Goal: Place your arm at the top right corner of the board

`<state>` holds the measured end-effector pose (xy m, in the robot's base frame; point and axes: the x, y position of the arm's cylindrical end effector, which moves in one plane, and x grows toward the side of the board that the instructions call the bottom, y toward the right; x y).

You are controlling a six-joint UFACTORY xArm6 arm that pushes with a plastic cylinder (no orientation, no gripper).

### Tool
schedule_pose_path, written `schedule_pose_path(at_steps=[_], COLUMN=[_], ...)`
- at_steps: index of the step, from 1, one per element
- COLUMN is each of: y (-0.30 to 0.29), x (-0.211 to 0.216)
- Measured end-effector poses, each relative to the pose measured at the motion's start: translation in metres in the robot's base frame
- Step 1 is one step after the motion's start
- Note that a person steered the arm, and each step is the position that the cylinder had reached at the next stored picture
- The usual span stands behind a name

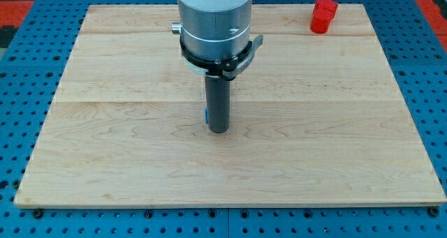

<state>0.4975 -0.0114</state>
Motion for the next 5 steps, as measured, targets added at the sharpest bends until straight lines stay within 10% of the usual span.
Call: schedule_pose_path(at_steps=[1,3,5], y=[0.083,0.266,0.299], x=[0.0,-0.169,-0.297])
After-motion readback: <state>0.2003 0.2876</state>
